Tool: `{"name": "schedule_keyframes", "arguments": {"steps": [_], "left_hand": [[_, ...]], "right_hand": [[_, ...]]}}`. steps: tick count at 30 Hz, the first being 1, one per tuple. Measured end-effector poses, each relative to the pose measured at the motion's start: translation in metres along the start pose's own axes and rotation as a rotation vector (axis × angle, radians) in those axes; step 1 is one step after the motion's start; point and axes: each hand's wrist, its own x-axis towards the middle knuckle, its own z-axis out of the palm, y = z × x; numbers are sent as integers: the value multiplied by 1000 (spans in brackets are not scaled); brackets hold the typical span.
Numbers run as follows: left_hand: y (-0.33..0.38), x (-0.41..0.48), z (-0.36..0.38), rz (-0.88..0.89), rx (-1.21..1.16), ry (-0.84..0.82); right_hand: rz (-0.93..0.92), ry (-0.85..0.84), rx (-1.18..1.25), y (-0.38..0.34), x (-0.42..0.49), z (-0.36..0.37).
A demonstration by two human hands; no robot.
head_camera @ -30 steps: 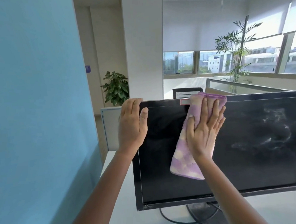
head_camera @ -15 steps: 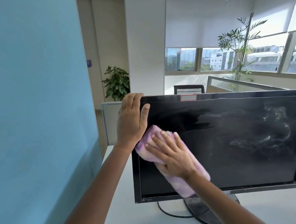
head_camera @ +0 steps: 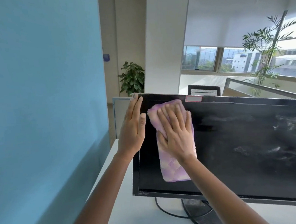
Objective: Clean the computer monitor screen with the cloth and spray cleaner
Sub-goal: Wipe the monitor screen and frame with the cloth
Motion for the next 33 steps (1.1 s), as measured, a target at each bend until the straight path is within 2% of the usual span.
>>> {"name": "schedule_keyframes", "arguments": {"steps": [4, 8, 10, 12, 14, 16, 20, 22, 24, 27, 33], "left_hand": [[-10, -39, 11, -132, -31, -11], [-19, -64, 16, -211, 15, -47], [-18, -70, 17, -218, 30, -59], [-16, -72, 17, -204, 60, -65], [-11, -67, 14, -156, 137, -54], [-3, -57, 11, -81, 220, -43], [11, -31, 5, 25, 309, -48], [18, -20, 4, 48, 342, -50], [24, -12, 5, 52, 375, -54], [28, -1, 8, 54, 392, -70], [22, 2, 18, 82, 463, -104]], "right_hand": [[-260, -182, -66, -26, -57, 16], [-579, -351, -150, -22, -124, 25], [-736, -367, -203, -13, -139, 27], [-817, -329, -239, -4, -137, 27], [-819, -273, -253, 6, -120, 25], [-749, -190, -242, 17, -93, 20], [-393, 19, -124, 41, -25, 0], [-229, 75, -54, 47, 0, -8], [-145, 96, -9, 47, 9, -10], [-201, 51, 17, 35, -7, -2], [-613, -187, -112, 33, -89, 19]]}}
